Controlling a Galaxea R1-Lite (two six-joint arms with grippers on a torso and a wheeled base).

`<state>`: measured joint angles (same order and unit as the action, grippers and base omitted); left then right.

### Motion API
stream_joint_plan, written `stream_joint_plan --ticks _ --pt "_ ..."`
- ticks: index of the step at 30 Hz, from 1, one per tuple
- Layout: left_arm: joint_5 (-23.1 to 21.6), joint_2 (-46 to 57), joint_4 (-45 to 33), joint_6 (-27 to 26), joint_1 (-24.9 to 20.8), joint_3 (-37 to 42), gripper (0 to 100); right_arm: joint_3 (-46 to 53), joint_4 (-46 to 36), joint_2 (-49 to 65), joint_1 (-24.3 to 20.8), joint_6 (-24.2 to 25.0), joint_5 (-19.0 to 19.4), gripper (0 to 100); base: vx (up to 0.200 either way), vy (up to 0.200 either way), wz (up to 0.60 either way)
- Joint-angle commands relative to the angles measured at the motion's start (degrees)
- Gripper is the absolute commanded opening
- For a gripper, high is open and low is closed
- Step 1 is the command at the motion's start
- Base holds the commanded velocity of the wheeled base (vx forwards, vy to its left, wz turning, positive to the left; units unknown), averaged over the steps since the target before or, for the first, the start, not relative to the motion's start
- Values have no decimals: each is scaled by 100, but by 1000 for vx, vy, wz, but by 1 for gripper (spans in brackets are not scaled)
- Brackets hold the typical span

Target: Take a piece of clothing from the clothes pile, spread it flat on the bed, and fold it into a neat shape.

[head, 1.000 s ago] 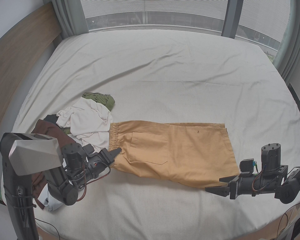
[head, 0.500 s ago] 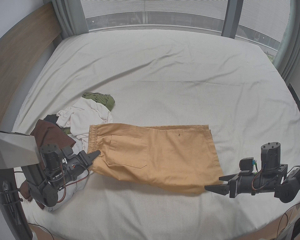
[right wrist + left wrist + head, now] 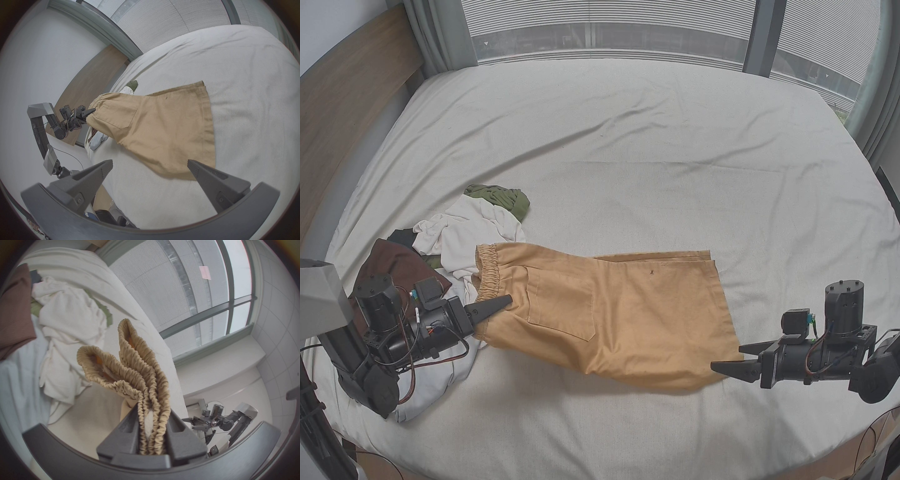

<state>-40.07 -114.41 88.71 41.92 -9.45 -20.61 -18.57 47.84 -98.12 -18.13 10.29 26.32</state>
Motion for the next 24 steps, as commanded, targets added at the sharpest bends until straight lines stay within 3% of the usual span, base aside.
stream_joint_plan --ticks 1,7,12,24 --pt "43 94 -3 -26 -488 -57 0 11 112 -32 20 -1 14 100 0 0 0" --pt "377 -99 -3 -316 -892 -233 0 -7 129 -49 2 -1 5 100 0 0 0" --pt "1054 -627 -3 -475 -1428 -637 0 -15 437 -111 2 35 5 100 0 0 0" --pt "1397 -908 -3 -431 -1877 -1226 0 -288 1175 -251 37 580 -30 100 0 0 0"
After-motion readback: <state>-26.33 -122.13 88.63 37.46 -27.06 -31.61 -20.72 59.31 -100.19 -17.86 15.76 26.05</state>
